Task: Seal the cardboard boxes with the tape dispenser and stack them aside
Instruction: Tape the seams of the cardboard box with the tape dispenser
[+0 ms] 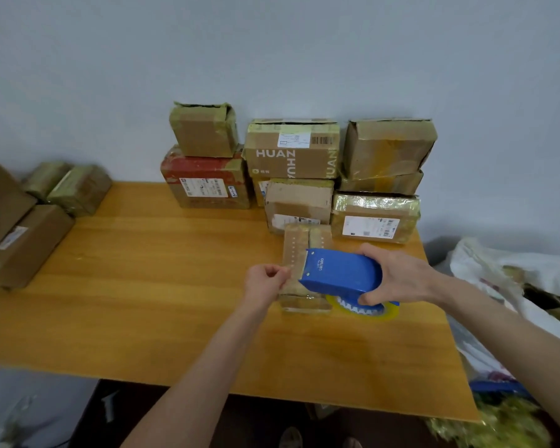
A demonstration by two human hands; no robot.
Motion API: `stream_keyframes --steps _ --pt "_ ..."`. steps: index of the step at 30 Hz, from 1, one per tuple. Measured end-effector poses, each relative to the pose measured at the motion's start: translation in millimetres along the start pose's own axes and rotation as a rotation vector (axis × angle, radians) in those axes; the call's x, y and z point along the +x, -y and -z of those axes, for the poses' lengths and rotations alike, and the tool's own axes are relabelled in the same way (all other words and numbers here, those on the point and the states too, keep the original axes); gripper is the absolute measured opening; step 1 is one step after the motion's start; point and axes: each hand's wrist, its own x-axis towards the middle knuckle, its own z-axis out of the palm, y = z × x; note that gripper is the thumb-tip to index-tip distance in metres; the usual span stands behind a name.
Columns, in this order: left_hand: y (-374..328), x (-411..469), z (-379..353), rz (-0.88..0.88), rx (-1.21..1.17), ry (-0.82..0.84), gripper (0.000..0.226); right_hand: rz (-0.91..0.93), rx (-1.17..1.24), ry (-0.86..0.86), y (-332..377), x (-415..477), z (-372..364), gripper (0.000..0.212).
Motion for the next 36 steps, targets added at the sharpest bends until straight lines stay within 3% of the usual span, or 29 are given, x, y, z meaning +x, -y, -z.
stream_keyframes --steps 4,18,26,30,32,34,36 --pt "23 2 43 0.079 0.065 -0.145 0.024 -0.096 -0.033 0.016 -32 -18 10 0.056" --pt "59 29 13 0.101 0.311 -0.215 0.036 -0.240 -0.102 0.086 -69 -11 -25 0.066" --pt "74 40 -8 0.064 0.518 -0.133 0.019 -0.281 -0.127 0.154 -70 10 -49 0.069" --pt "67 42 3 0.005 0.769 -0.076 0.041 -0.284 -0.091 0.197 -71 14 -46 0.068" --pt "62 38 5 -0.106 0.718 -0.112 0.044 -0.275 -0.090 0.185 -70 15 -47 0.066" --pt "57 27 -7 -0.237 0.570 -0.038 0.041 -0.261 -0.077 0.168 -67 17 -51 0.065" --pt "56 19 -16 -0.249 0.453 0.003 0.039 -0.246 -0.059 0.146 -62 22 -56 0.064"
